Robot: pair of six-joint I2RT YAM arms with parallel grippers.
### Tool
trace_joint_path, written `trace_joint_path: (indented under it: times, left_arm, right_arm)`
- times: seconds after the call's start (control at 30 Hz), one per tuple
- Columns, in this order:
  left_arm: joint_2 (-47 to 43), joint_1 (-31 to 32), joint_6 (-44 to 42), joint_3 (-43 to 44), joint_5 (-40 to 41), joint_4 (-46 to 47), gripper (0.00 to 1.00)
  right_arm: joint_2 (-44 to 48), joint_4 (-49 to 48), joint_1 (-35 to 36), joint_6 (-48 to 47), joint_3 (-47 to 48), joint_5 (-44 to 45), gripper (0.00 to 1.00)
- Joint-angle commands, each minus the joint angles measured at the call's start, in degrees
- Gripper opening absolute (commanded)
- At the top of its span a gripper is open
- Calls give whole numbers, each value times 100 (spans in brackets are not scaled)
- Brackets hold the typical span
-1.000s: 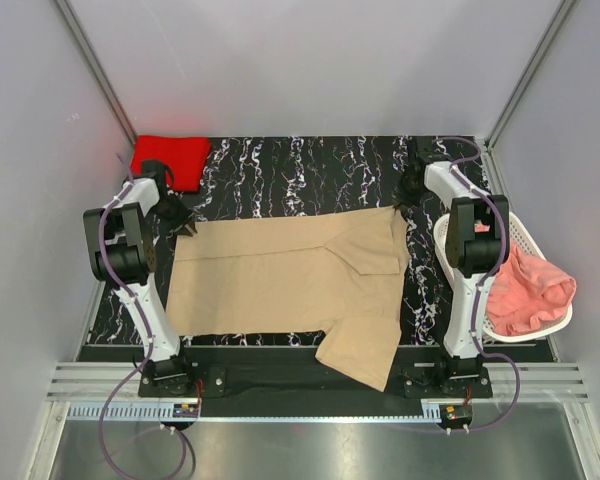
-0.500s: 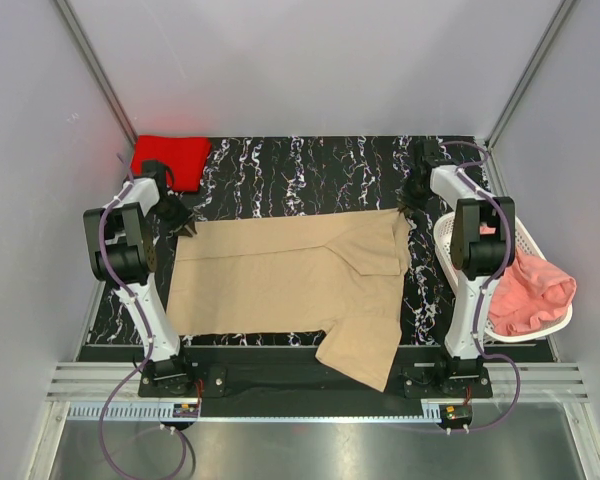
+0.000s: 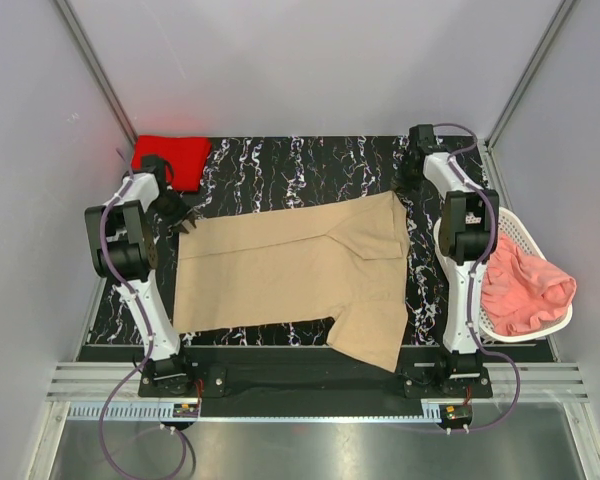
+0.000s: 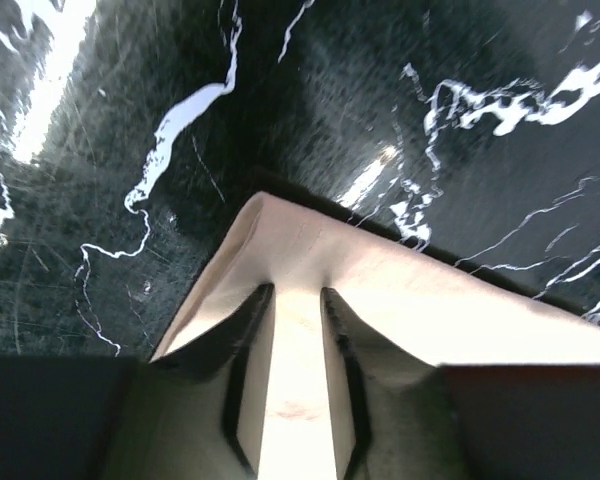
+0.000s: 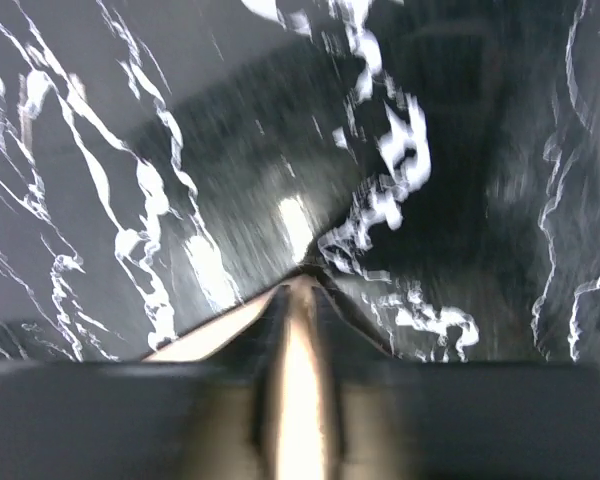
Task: Fold and stack the t-shirts
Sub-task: Fold the tshirt
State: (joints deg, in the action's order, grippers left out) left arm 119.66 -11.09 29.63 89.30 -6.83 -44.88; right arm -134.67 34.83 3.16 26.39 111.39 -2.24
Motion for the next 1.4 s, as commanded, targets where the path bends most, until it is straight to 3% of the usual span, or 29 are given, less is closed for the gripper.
trace_joint_path:
  times: [0.0,0.1,0.3,0.5,0.7,0.9,1.17,1.3,1.37]
  left_arm:
    - [-293,2,17,237,173,24,35]
    - [-827,28,26,-16,86,-64,43]
    - [-2120,133,-10,-1044,-247,111,48]
    - [-3403,589,-10,-2283,-740,277,48]
    - [-4134,731,-71,-3251,-908,586,48]
    - [-4397,731,-361,-3163,-855,243,46]
    - [-4232,731,-361,-3243,-917,287,45]
    - [-4214,731,-449,-3094,-750,182,45]
    - [-4161,731,-484,-3041,-723,173,45]
  right_arm:
    - [-243,549,-26,-248,944,188,33]
    - [-60,1306,9,-231,1385,557,55]
    - [1415,1931,430,-362,525,989,63]
    - [3068,1616,1782,-819,-1641,620,53]
    - [3632,1061,2127,-627,-3034,294,44]
    - [3079,1114,2329,-758,-3124,461,52]
    - [2289,1078,2488,-794,-2799,1022,54]
    - [2138,1079,2479,-759,-2632,1331,44]
    - [2129,1026,2479,-750,-2588,1576,31]
